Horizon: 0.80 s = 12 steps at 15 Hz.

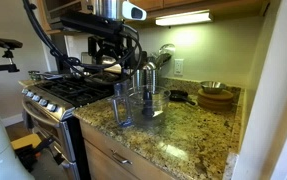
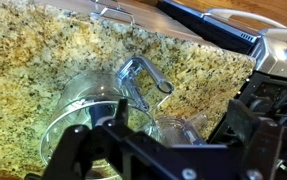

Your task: Remove the gray object out of the left jar

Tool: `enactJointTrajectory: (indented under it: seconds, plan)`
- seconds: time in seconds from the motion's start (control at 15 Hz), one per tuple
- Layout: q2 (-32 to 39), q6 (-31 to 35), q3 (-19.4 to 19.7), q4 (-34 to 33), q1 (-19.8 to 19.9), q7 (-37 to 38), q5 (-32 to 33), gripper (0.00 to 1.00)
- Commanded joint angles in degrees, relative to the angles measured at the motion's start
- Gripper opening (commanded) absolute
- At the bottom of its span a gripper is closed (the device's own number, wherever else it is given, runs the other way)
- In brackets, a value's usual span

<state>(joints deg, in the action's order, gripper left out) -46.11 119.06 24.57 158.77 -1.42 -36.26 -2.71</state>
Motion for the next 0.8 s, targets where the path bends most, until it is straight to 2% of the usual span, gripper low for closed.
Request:
enactJointTrajectory:
  seconds: [0.0,0.4,0.73]
  plan:
    - [0.41,-0.16,-1.22,-0.09,1.24,-0.88,-1.11,1.00]
    - [0.90,0.39,-1.99,-0.27,1.19,-0.11,-1.01,1.00]
    - [4.69,2.97,-6.25,-2.54,0.00,2.84,-0.48,1.00]
